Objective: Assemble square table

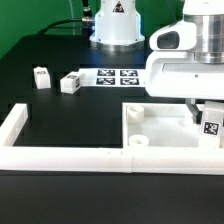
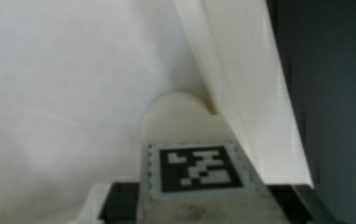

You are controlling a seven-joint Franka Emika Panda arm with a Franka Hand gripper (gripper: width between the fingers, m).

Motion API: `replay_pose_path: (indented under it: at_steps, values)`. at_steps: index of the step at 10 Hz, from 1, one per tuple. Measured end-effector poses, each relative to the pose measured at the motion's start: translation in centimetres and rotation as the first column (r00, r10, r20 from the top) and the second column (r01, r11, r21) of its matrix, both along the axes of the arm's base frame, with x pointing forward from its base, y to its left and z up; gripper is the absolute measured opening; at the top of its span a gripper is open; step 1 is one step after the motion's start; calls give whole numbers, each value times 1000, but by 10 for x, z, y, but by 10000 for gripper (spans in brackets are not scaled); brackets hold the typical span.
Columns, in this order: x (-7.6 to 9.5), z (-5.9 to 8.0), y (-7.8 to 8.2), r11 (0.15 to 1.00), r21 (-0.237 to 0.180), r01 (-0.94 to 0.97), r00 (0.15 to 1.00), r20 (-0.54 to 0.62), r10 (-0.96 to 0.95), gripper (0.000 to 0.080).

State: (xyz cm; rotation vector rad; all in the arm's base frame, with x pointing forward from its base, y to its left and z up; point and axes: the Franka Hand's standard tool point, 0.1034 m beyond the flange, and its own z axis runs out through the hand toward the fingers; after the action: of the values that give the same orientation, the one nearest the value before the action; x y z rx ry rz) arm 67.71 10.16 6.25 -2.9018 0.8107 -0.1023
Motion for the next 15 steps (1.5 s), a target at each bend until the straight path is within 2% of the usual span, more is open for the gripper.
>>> replay_pose_path:
  at_steps: [1,3,5,6,7,11,12,13,14,15]
  values:
    - [0,0,0,987,16,163,986,-29,-162,288]
    - [1,1,2,889,19,458,883,-120,-453,288]
    - [3,1,2,666,47,745,658,-219,-721,288]
    - [2,0,2,582,59,811,577,-247,-779,288]
    - [2,1,1,516,60,855,512,-256,-820,288]
    - [-3,-4,3,353,22,935,345,-282,-895,288]
    - [-2,-4,3,282,6,959,272,-290,-918,288]
    - [-3,-4,5,258,-2,966,246,-295,-923,288]
    - [-2,-3,4,187,-11,982,175,-301,-938,288]
    - [-1,-3,4,153,-16,988,141,-302,-943,288]
